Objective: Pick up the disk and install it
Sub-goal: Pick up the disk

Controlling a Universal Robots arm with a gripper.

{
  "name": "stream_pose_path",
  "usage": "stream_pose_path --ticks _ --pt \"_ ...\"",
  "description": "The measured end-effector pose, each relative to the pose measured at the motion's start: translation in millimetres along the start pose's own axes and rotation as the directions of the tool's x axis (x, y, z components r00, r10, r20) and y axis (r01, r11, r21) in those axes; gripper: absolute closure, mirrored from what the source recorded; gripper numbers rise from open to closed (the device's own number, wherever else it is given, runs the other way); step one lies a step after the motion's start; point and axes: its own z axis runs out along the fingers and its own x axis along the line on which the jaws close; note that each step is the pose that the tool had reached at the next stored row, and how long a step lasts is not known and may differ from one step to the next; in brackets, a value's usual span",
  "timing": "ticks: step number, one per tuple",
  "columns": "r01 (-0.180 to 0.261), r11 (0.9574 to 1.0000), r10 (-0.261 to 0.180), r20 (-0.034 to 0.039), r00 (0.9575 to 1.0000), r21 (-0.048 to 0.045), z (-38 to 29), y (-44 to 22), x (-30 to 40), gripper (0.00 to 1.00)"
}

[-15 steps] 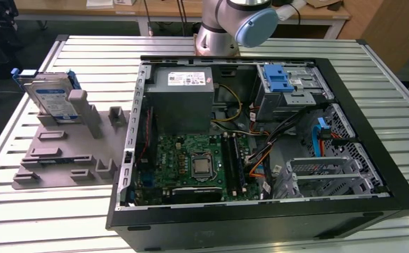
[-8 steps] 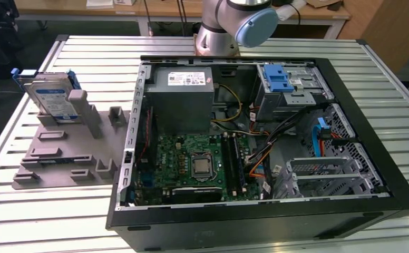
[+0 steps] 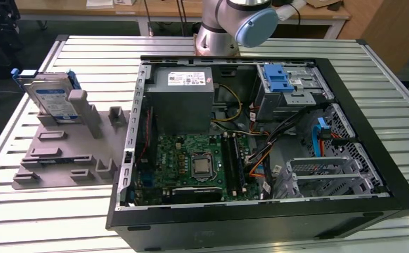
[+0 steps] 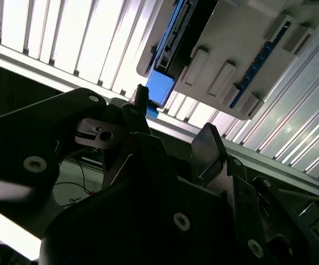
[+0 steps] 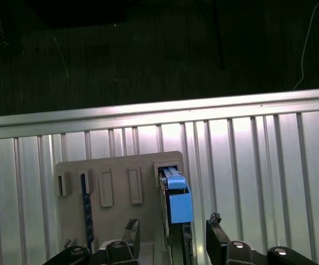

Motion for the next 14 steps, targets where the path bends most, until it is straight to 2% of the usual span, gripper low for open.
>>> stream_pose_path --ticks 11,14 --pt "0.000 1.0000 0.000 -0.0001 1.0000 -0.0001 4.3 -0.1 0.1 0.41" --pt "0.000 1.0000 0.000 0.0000 1.0000 0.0000 7.3 -0.2 0.1 0.41"
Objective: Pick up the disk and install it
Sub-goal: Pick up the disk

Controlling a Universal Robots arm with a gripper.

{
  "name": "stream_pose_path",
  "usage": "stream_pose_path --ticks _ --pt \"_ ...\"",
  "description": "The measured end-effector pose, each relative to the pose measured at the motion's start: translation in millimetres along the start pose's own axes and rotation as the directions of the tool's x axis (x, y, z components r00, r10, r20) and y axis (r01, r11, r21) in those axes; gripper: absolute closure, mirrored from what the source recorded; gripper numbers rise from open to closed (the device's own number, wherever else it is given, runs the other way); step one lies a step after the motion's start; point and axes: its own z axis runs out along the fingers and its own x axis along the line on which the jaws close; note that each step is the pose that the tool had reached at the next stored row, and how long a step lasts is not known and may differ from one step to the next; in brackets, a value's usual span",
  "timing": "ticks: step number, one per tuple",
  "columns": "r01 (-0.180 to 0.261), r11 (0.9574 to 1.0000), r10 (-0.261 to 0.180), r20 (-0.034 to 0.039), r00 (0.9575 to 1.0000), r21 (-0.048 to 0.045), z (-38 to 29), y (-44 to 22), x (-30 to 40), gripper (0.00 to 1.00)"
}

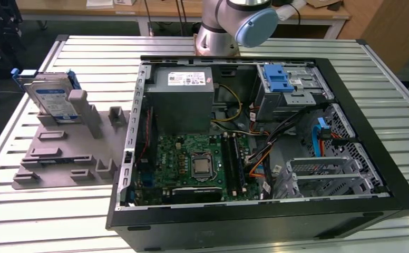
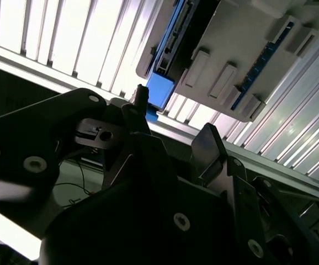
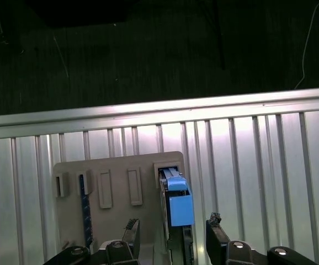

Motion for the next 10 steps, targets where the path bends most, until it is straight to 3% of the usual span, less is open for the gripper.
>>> stream_pose_path --ticks 10 --pt "0.000 1.0000 0.000 0.0001 1.0000 0.0003 3.0 -0.1 0.1 0.41"
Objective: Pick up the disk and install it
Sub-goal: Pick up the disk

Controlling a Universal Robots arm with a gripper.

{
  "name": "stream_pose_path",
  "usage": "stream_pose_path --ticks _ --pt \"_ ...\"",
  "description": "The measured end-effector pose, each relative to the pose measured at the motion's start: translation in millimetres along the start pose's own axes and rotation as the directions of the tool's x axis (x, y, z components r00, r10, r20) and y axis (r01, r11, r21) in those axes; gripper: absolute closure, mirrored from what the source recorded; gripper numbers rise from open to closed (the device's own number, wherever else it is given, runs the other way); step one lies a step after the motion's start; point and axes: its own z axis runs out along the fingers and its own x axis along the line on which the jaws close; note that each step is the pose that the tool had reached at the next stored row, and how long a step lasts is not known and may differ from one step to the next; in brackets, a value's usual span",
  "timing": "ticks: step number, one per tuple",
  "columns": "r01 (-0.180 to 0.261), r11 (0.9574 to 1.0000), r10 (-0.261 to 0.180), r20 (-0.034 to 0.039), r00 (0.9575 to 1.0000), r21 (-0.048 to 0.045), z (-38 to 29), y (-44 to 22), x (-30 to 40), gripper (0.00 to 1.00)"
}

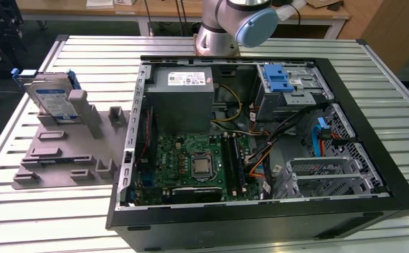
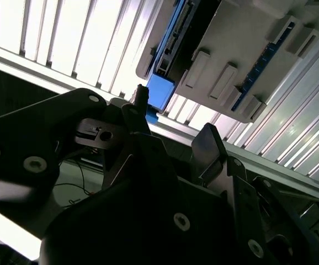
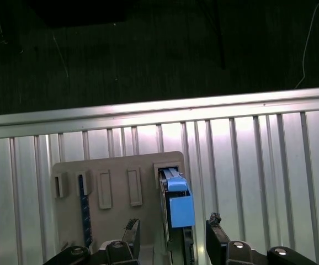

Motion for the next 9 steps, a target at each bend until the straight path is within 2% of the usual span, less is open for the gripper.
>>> stream_pose_path --ticks 9 --pt "0.000 1.0000 0.000 0.0000 1.0000 0.0015 7.7 -0.2 0.2 0.41"
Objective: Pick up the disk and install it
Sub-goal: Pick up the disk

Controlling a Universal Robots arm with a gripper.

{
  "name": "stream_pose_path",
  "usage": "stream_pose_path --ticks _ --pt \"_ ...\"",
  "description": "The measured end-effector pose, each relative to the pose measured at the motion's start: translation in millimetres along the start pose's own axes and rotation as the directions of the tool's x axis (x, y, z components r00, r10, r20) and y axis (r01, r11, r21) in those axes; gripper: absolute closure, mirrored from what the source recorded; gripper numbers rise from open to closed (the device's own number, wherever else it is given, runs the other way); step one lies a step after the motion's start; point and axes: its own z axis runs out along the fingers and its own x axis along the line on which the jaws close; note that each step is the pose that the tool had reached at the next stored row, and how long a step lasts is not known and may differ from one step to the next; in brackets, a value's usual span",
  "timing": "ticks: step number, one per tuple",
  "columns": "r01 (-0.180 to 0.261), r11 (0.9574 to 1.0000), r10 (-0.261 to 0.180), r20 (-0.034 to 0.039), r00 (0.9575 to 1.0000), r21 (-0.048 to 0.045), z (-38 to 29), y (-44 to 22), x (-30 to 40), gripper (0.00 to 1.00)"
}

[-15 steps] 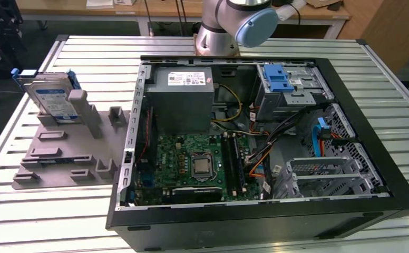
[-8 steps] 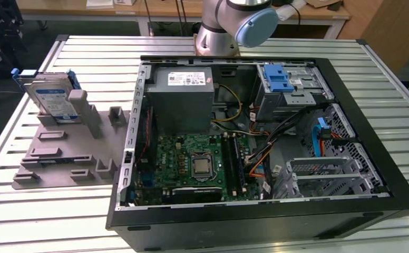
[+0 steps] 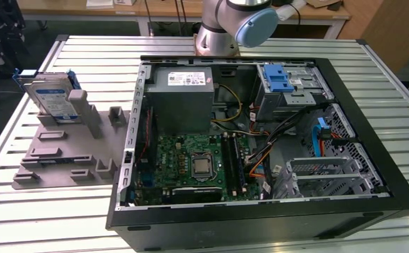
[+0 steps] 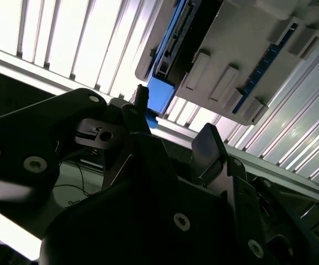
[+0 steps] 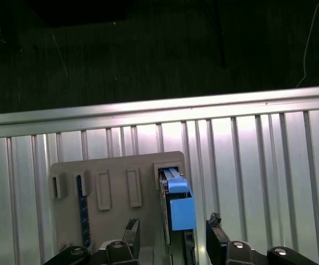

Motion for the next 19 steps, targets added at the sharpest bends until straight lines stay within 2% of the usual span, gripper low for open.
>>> stream_pose_path --ticks 3,19 --pt "0.000 1.0000 0.000 0.0001 1.0000 0.0003 4.1 -0.1 0.1 0.41" --pt "0.000 1.0000 0.000 0.0000 1.0000 0.0004 7.2 -0.1 0.1 0.41"
